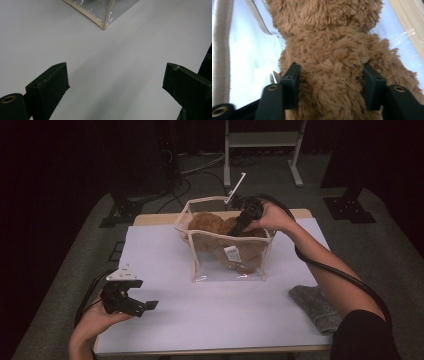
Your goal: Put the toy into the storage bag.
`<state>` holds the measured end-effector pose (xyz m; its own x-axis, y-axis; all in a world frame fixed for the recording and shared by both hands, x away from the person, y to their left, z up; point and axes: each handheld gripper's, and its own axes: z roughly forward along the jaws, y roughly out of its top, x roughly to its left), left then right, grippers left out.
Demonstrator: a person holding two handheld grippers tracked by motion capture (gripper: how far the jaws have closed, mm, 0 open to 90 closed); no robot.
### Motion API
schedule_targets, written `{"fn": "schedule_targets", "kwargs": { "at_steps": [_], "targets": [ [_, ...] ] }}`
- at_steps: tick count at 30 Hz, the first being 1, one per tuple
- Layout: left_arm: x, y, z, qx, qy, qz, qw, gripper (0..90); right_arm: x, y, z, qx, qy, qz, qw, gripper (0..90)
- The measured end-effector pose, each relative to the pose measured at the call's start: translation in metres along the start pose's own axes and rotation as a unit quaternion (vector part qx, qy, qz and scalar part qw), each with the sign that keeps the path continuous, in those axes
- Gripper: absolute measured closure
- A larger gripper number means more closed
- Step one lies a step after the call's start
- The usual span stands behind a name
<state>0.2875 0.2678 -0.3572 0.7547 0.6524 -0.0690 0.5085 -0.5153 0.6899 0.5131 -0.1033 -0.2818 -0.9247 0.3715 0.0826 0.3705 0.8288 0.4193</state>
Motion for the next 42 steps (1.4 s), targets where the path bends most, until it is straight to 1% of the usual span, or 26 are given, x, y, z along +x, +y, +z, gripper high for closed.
{"fn": "schedule_targets", "kwargs": {
  "at_steps": [8,9,12,15,17,18,20,22,24,25,27,28,32,33,36,38,41,42],
  "targets": [
    [0.0,-0.002,-0.002,0.001,0.001,-0.001,1.0,5.4,0.002,0.001,-0.005,-0.003,-0.004,-0.009,1.0,36.2],
    [0.0,-0.001,-0.002,0.001,0.002,-0.001,1.0,5.4,0.002,0.0,-0.006,-0.003,-0.004,-0.007,1.0,36.1],
    [-0.001,-0.001,-0.002,0.0,0.001,0.0,1.0,5.4,0.003,-0.001,-0.011,-0.009,-0.007,-0.011,0.9999,37.1],
    [-0.001,0.0,-0.002,0.001,0.001,0.001,1.0,5.4,0.003,-0.003,-0.018,-0.019,-0.005,-0.012,0.9997,41.3],
    [-0.001,0.0,-0.001,0.001,0.001,0.001,1.0,5.4,0.002,-0.005,-0.021,-0.024,-0.004,-0.011,0.9996,50.8],
    [-0.001,0.0,-0.001,0.0,0.001,0.0,1.0,5.4,0.002,-0.007,-0.022,-0.018,-0.008,-0.011,0.9997,57.7],
    [-0.001,0.0,-0.001,0.002,0.0,0.002,1.0,5.4,0.002,-0.009,-0.019,-0.012,-0.002,-0.003,0.9999,63.4],
    [-0.001,0.001,0.0,0.004,0.001,0.002,1.0,5.4,0.002,-0.01,-0.013,0.0,0.002,-0.005,1.0,67.5],
    [-0.002,0.001,-0.001,0.0,0.0,0.002,1.0,5.4,0.003,-0.011,-0.007,0.013,-0.002,-0.004,0.9999,69.0],
    [-0.002,0.001,-0.001,0.0,0.0,0.003,1.0,5.4,0.003,-0.012,-0.005,0.015,-0.002,-0.004,0.9999,68.9],
    [-0.002,0.0,-0.001,0.0,0.0,0.003,1.0,5.4,0.003,-0.013,-0.005,0.009,0.0,0.0,1.0,66.9],
    [-0.002,0.0,0.0,0.002,0.0,0.002,1.0,5.4,0.003,-0.013,-0.006,0.005,-0.001,-0.003,1.0,65.5],
    [-0.003,0.001,0.001,0.003,-0.001,0.004,1.0,5.4,0.004,-0.014,-0.014,-0.013,-0.002,0.002,0.9999,58.7],
    [-0.003,0.002,0.001,0.002,0.0,0.005,1.0,5.4,0.004,-0.015,-0.017,-0.019,-0.001,0.0,0.9998,57.5],
    [-0.004,0.002,-0.001,-0.004,0.001,0.007,1.0,5.4,0.001,-0.021,-0.029,-0.052,0.014,0.013,0.9984,52.9],
    [-0.004,0.002,-0.002,-0.007,0.005,0.006,0.9999,5.4,0.001,-0.027,-0.037,-0.07,0.013,0.02,0.9973,50.8],
    [-0.005,0.002,-0.004,-0.014,0.004,0.007,0.9999,5.4,0.001,-0.038,-0.051,-0.092,0.019,0.029,0.9951,47.7],
    [-0.005,0.003,-0.004,-0.014,0.005,0.008,0.9999,5.4,0.001,-0.041,-0.054,-0.098,0.018,0.026,0.9946,47.0]
  ]
}}
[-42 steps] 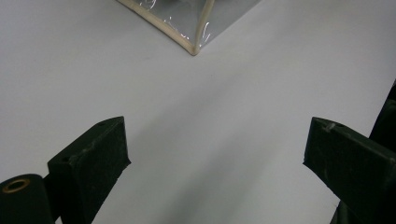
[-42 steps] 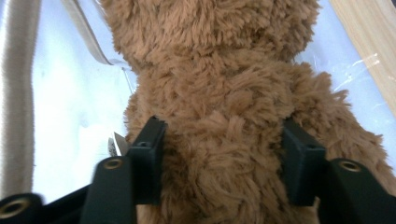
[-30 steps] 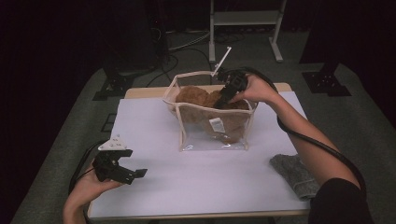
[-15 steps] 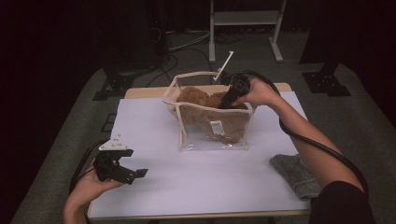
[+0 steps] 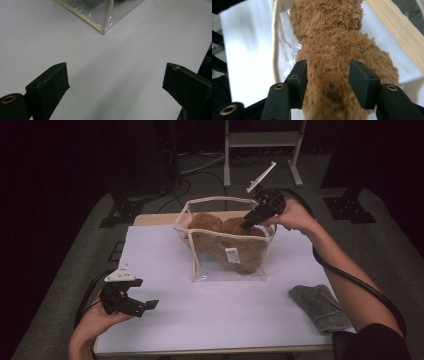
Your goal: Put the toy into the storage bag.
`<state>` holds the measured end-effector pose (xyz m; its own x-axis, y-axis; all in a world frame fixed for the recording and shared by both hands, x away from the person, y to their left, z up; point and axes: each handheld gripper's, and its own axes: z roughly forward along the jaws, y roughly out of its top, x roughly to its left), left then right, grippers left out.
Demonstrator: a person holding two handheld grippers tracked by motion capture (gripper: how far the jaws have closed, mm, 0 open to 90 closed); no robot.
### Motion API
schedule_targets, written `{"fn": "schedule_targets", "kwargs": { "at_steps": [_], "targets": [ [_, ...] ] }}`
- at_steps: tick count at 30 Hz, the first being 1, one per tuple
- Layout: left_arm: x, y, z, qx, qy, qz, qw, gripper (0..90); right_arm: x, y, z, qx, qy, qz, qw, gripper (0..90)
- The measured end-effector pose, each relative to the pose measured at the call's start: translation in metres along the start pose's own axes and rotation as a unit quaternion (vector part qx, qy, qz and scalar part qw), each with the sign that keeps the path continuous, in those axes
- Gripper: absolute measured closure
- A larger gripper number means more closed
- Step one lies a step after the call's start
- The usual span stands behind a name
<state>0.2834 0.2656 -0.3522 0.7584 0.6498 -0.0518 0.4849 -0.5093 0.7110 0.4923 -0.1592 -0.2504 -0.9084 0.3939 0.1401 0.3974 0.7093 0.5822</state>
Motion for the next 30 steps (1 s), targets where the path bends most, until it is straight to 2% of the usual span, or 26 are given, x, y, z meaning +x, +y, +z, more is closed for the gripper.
{"fn": "schedule_targets", "kwargs": {
  "at_steps": [7,12,30],
  "targets": [
    [-0.001,0.001,0.001,0.005,0.003,0.002,1.0,5.4,0.001,-0.021,-0.032,-0.045,-0.002,0.01,0.999,44.7],
    [-0.001,0.001,0.003,0.004,0.004,0.0,1.0,5.4,0.002,-0.037,-0.046,-0.062,-0.003,0.027,0.9977,44.0],
    [0.001,0.0,0.006,-0.002,0.003,-0.004,1.0,5.4,0.004,-0.078,-0.076,-0.091,-0.014,0.049,0.9945,42.3]
  ]
}}
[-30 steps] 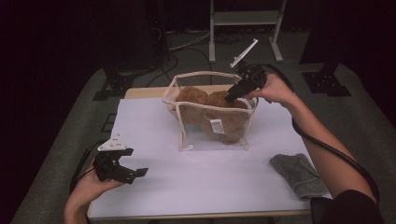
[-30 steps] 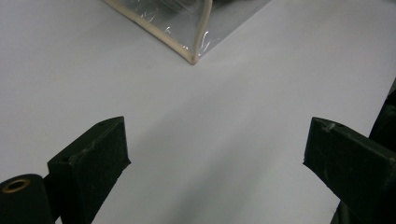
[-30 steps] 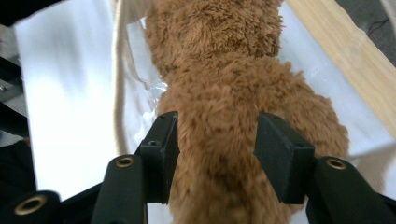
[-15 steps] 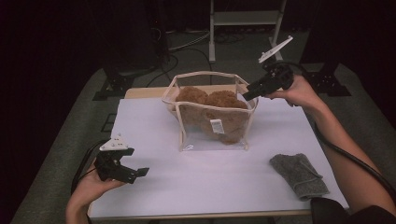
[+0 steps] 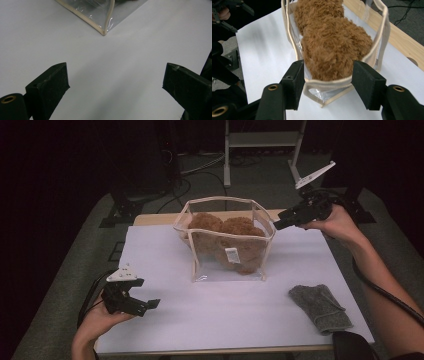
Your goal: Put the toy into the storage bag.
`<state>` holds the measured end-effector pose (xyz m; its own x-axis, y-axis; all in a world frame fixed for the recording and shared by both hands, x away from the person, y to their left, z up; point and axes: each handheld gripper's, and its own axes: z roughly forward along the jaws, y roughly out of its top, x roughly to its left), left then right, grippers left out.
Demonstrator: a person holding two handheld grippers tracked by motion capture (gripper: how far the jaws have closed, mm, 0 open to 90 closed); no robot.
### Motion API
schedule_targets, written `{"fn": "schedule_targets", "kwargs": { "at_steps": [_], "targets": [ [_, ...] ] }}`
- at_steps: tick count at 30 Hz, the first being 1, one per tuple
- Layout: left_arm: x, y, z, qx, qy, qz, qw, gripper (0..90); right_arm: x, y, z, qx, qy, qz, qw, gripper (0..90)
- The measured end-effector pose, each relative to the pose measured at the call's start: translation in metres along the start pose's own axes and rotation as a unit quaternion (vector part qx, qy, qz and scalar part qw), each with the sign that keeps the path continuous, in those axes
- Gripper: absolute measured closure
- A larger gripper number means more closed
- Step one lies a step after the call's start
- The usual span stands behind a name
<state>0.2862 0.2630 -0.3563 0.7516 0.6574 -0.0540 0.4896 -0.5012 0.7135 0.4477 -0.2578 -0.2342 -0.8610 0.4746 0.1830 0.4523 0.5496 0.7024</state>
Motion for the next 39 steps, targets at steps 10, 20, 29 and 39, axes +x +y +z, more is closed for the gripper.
{"fn": "schedule_targets", "kwargs": {
  "at_steps": [10,20,29,39],
  "targets": [
    [0.001,0.001,0.003,0.003,-0.002,0.001,1.0,5.4,-0.001,-0.021,-0.011,-0.011,-0.004,0.016,0.9998,41.1],
    [0.0,0.003,0.002,-0.001,-0.002,0.004,1.0,5.4,0.0,-0.042,-0.016,-0.018,-0.003,0.031,0.9994,39.8],
    [-0.001,0.004,0.006,0.006,-0.005,0.006,1.0,5.4,-0.001,-0.063,-0.014,-0.021,0.0,0.047,0.9987,38.8],
    [-0.003,0.005,0.006,0.004,-0.006,0.006,1.0,5.4,-0.002,-0.083,-0.008,-0.021,0.006,0.062,0.9979,37.5]
  ]
}}
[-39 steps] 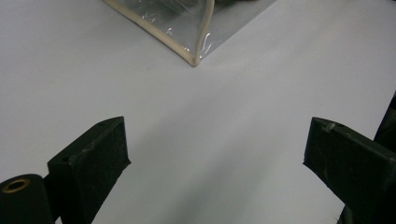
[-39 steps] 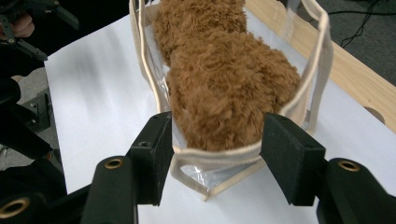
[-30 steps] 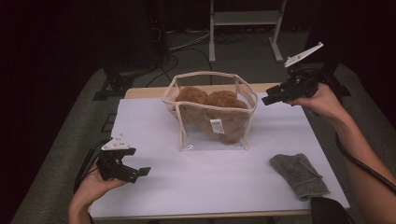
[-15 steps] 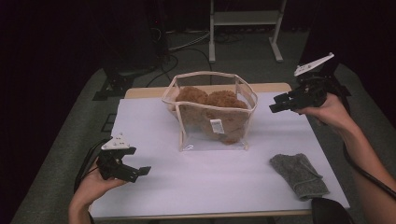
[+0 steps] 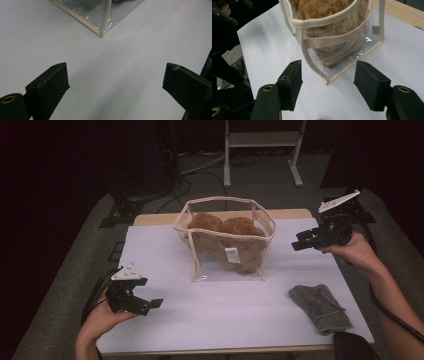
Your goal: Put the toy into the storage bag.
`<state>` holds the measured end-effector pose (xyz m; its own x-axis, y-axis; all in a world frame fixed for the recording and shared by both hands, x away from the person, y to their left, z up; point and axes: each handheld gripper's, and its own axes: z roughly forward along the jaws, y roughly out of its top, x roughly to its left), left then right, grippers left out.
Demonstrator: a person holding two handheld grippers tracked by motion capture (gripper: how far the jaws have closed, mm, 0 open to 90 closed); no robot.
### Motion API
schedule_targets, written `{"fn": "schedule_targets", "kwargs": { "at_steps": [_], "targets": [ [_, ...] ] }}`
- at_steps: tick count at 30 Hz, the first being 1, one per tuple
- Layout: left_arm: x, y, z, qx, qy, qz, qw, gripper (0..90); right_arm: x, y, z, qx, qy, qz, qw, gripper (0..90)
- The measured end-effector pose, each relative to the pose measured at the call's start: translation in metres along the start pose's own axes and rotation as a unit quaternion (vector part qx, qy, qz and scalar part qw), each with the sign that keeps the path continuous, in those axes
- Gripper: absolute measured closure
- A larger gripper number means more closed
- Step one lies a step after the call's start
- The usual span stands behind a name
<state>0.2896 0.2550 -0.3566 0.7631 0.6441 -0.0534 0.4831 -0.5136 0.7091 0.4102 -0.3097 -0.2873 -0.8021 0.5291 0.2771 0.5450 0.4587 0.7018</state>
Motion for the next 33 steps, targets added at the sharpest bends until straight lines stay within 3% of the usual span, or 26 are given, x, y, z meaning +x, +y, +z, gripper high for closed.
{"fn": "schedule_targets", "kwargs": {
  "at_steps": [33],
  "targets": [
    [-0.002,0.002,0.006,0.007,-0.005,0.004,1.0,5.4,-0.013,-0.068,0.015,-0.018,0.015,0.054,0.9983,36.6]
  ]
}}
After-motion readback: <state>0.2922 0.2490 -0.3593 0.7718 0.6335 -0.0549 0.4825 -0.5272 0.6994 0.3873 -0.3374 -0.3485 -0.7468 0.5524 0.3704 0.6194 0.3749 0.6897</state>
